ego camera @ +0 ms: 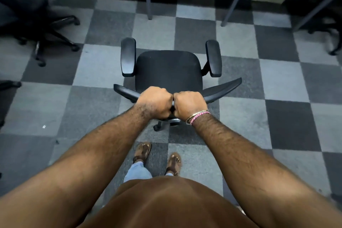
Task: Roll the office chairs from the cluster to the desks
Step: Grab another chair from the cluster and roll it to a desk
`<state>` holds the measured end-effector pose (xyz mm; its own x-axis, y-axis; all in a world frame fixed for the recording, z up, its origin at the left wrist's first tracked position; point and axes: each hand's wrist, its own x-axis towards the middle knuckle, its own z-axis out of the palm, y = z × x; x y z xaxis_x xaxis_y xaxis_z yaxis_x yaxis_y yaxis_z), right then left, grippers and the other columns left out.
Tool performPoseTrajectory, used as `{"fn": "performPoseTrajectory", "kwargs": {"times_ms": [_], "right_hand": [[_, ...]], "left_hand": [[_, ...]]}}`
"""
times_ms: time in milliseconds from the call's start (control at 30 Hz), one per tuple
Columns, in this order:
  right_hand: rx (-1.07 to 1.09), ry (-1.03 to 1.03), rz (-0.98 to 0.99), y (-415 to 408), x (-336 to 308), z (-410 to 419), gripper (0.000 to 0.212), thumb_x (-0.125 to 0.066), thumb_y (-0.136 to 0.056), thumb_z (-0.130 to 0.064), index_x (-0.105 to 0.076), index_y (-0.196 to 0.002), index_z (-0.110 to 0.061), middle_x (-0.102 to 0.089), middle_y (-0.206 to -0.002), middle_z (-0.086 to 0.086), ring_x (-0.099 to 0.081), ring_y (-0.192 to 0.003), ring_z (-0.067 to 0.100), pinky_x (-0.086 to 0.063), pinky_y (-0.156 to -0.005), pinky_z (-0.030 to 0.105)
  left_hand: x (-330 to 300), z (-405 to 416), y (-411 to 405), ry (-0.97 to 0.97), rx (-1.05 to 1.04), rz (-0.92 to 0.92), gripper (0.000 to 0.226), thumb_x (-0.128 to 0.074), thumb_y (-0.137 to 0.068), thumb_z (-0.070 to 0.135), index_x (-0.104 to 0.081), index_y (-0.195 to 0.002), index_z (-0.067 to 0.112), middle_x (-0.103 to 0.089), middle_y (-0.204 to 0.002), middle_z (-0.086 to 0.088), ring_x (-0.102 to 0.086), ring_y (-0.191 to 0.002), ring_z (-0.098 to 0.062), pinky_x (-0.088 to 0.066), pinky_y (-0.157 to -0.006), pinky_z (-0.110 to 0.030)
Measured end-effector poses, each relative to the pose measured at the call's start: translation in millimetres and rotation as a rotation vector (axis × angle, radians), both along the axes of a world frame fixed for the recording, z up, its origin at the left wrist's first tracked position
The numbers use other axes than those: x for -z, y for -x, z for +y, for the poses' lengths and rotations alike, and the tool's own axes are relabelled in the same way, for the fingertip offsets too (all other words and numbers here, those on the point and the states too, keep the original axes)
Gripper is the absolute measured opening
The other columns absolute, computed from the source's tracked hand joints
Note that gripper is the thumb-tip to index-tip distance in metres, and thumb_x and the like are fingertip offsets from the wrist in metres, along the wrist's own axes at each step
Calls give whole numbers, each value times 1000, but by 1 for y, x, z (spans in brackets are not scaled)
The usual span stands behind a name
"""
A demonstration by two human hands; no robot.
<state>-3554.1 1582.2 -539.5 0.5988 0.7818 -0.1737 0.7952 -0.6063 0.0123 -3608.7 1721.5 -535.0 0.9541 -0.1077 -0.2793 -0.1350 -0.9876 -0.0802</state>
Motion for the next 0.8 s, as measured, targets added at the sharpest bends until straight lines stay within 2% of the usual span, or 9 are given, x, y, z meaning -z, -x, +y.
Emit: {"fn": "performPoseTrajectory", "kwargs": {"times_ms": [200,333,500,633,733,800], "right_hand": [[222,-8,4,-6,-2,-27,16,-61,-80,-31,-64,-92,-21,-71,-91,1,-68,-84,27,-41,-62,33],[350,-4,-15,-4,0,-41,17,-61,-79,-31,-64,-93,-20,-71,-90,1,-68,-83,27,-43,-62,33],[488,-3,-29,-4,-1,-50,17,-60,-79,-31,-64,-92,-20,-71,-90,1,-68,-83,27,-43,-62,33],[584,1,-25,-5,-2,-58,19,-62,-78,-31,-64,-92,-20,-70,-91,1,-68,-85,27,-43,-63,33],[630,-9,-11,-5,-3,-65,23,-65,-77,-36,-63,-94,-20,-70,-92,2,-67,-87,27,-45,-64,34],[640,-5,-5,-5,-5,-71,29,-66,-77,-41,-61,-96,-19,-69,-93,2,-67,-87,28,-47,-66,35]], "left_hand": [[-1,-19,-38,22,188,-8,38,-60,-79,61,-56,-75,23,-69,-78,1,-67,-68,-28,-56,-63,-34],[1,-32,-52,43,297,-26,45,-59,-79,67,-63,-80,22,-69,-78,1,-68,-69,-28,-55,-63,-34],[-2,-43,-72,45,407,-15,39,-59,-79,63,-64,-80,24,-70,-79,2,-68,-70,-28,-58,-65,-36],[-5,-52,-87,28,499,-5,32,-61,-81,56,-57,-77,25,-70,-79,1,-67,-70,-28,-57,-66,-36],[-6,-59,-93,17,552,9,30,-62,-82,54,-55,-77,25,-65,-75,3,-56,-63,-26,-55,-65,-35],[-8,-64,-98,4,581,21,33,-64,-82,56,-56,-76,25,-54,-67,5,-53,-61,-25,-53,-63,-34]]}}
